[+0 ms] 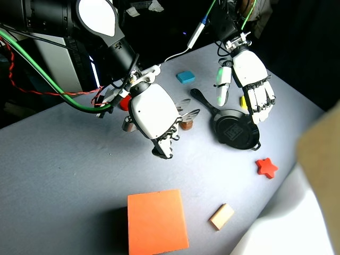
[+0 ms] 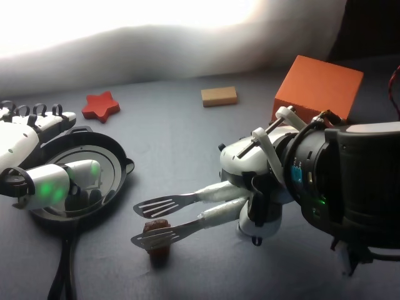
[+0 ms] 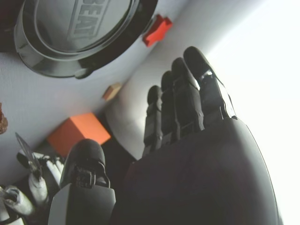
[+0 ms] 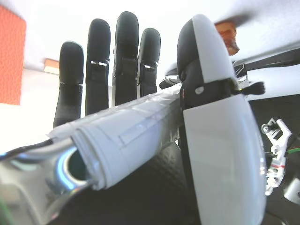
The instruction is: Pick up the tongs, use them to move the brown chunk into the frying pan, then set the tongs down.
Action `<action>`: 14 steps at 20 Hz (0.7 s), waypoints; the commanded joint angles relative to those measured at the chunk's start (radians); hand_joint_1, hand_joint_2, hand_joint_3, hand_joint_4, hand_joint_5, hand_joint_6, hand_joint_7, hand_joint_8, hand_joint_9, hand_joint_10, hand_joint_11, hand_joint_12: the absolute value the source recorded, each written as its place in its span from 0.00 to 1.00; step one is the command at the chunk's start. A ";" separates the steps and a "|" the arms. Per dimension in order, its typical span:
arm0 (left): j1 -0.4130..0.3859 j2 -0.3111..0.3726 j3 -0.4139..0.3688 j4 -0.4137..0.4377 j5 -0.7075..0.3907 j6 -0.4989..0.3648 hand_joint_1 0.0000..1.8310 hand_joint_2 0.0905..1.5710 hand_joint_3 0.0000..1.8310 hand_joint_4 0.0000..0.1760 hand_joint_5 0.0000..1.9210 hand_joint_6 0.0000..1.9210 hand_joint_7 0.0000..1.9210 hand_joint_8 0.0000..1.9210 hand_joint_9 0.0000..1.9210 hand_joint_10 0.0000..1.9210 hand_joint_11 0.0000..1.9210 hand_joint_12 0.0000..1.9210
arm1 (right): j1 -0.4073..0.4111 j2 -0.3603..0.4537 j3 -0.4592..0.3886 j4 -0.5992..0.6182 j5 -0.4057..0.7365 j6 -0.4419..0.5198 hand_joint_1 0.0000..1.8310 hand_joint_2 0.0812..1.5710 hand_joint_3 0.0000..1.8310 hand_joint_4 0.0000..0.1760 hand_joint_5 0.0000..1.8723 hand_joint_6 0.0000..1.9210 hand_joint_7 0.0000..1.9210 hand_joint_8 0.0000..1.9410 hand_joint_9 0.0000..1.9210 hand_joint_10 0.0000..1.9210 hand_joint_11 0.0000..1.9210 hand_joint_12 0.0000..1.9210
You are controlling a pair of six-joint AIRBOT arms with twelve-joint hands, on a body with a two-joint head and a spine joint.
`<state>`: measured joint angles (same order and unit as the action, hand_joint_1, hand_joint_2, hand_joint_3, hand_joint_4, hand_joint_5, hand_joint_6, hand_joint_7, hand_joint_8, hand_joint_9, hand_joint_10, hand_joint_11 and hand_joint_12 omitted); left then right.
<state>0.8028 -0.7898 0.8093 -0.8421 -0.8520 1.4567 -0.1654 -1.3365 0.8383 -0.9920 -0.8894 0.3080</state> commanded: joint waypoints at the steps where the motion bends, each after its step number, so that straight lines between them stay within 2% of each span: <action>1: -0.005 0.004 0.005 0.031 -0.106 -0.004 0.00 0.79 0.00 0.19 0.08 0.00 0.11 0.00 0.13 0.00 0.00 0.40 | 0.005 -0.001 0.003 -0.062 0.025 -0.004 0.57 0.74 0.00 0.00 0.36 0.27 0.50 0.01 0.30 0.40 0.09 0.86; 5: -0.004 0.004 0.006 0.032 -0.106 -0.004 0.00 0.78 0.00 0.15 0.09 0.01 0.11 0.00 0.13 0.00 0.00 0.42 | 0.000 -0.009 0.021 -0.064 0.034 0.017 0.58 0.74 0.00 0.00 0.35 0.30 0.49 0.00 0.29 0.41 0.09 0.86; 7: -0.003 0.004 0.007 0.032 -0.106 -0.004 0.00 0.78 0.00 0.19 0.08 0.00 0.11 0.00 0.13 0.00 0.00 0.41 | -0.003 -0.010 0.027 -0.064 0.039 0.017 0.58 0.73 0.00 0.00 0.34 0.31 0.48 0.00 0.28 0.42 0.08 0.86; 10: -0.002 0.004 0.009 0.032 -0.109 -0.004 0.00 0.78 0.00 0.19 0.08 0.00 0.10 0.00 0.12 0.00 0.00 0.40 | -0.019 -0.010 0.029 -0.064 0.040 0.022 0.58 0.72 0.00 0.00 0.30 0.34 0.46 0.00 0.24 0.44 0.03 0.88; 11: -0.002 0.004 0.009 0.032 -0.109 -0.004 0.00 0.79 0.00 0.22 0.08 0.00 0.11 0.00 0.12 0.00 0.00 0.41 | -0.023 -0.010 0.030 -0.064 0.044 0.027 0.58 0.72 0.00 0.00 0.30 0.35 0.46 0.00 0.25 0.44 0.04 0.87; 14: -0.001 0.004 0.011 0.032 -0.109 -0.004 0.00 0.78 0.00 0.21 0.07 0.00 0.10 0.00 0.12 0.00 0.00 0.41 | -0.030 -0.014 0.037 -0.065 0.052 0.036 0.58 0.72 0.00 0.00 0.29 0.35 0.45 0.00 0.24 0.43 0.03 0.87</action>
<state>0.8032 -0.7898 0.8124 -0.8440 -0.8532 1.4567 -0.2035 -1.3525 0.8764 -0.9981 -0.8616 0.3389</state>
